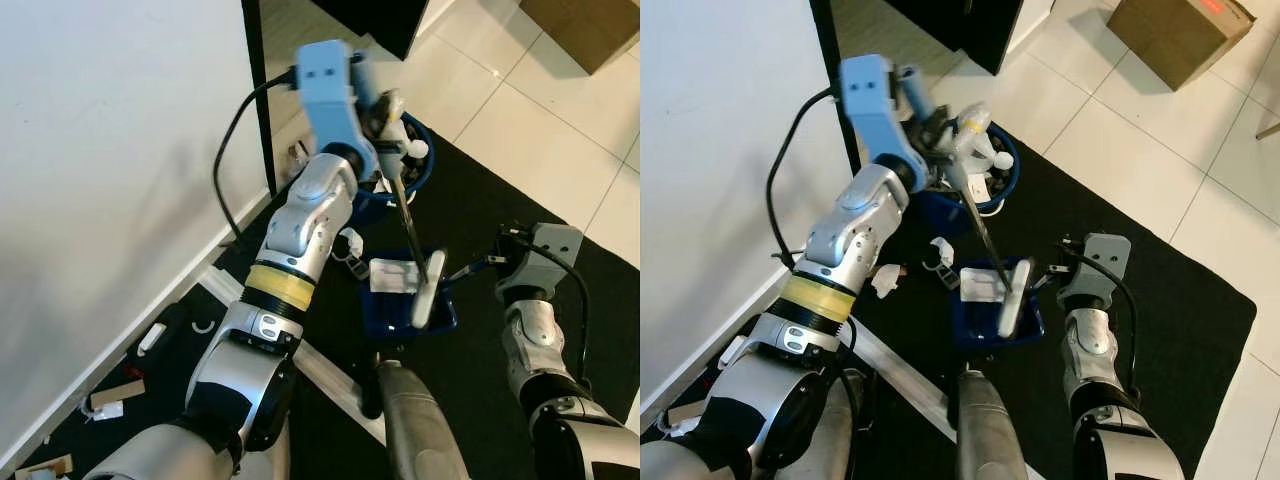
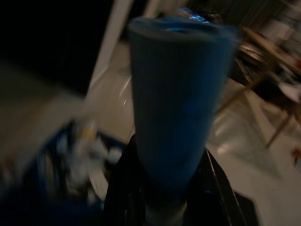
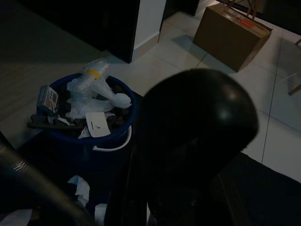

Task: Sweep floor

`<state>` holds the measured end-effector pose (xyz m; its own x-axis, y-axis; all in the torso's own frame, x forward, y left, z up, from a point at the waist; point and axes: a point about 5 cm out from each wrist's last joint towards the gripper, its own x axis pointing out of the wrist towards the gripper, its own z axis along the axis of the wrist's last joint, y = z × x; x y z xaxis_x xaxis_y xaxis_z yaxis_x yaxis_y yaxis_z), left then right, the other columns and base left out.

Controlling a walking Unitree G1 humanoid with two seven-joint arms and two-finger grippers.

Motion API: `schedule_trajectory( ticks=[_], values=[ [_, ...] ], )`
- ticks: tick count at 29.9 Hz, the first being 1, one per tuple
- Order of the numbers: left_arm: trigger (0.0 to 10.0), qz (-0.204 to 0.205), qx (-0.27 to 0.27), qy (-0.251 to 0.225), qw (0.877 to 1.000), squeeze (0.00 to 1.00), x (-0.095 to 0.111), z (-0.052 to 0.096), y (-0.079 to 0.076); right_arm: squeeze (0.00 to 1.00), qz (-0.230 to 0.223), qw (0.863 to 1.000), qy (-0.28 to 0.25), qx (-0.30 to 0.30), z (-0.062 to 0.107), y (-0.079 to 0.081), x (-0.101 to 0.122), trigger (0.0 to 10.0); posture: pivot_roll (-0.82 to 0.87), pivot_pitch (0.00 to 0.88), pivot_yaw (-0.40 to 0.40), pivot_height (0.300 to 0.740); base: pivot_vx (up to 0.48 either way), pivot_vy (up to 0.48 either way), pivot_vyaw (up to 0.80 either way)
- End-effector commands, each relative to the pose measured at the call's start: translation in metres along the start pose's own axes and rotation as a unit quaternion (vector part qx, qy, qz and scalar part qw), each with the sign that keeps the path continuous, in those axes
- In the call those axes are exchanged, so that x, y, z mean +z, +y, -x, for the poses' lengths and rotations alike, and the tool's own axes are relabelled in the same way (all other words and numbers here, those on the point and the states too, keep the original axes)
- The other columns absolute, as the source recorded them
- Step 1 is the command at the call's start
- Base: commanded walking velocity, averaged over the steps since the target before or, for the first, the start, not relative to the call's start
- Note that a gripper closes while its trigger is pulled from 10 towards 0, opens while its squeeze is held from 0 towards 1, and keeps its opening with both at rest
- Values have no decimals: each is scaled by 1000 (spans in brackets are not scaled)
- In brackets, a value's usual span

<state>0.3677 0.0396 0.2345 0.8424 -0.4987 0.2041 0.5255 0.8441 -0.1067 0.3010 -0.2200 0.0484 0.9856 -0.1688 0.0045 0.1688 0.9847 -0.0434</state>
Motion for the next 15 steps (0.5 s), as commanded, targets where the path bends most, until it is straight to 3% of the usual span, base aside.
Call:
schedule_trajectory(
  ticks=[1,2,3,5,9,12,13,15],
  values=[
    [10000,-85,-20,-59,994,0,23,1,6,0,5,995,96,12,23,1,-36,0,79,269,-65,740,0,0,0],
    [10000,-133,-22,-71,988,0,24,5,14,0,6,995,96,12,24,0,-37,0,80,271,-67,740,0,0,0],
    [10000,-133,-22,-71,988,0,24,5,14,0,6,995,96,12,24,0,-37,0,80,271,-67,740,0,0,0],
    [10000,-185,-21,-87,979,0,25,13,23,0,7,995,96,12,24,-2,-37,0,81,273,-70,740,0,0,0],
    [10000,-194,36,-74,978,0,10,21,34,0,9,995,97,14,27,-2,-38,0,74,277,-71,740,0,0,0],
    [10000,-218,44,-66,973,0,0,25,35,0,9,995,97,14,28,-2,-39,0,72,280,-70,740,0,0,0],
    [10000,-253,54,-67,964,0,-13,28,34,0,11,995,97,17,29,-2,-40,0,71,284,-69,740,0,0,0],
    [10000,-267,55,-65,960,0,-22,29,33,0,12,995,97,20,30,-1,-41,0,66,289,-68,740,0,0,0]
  ],
)
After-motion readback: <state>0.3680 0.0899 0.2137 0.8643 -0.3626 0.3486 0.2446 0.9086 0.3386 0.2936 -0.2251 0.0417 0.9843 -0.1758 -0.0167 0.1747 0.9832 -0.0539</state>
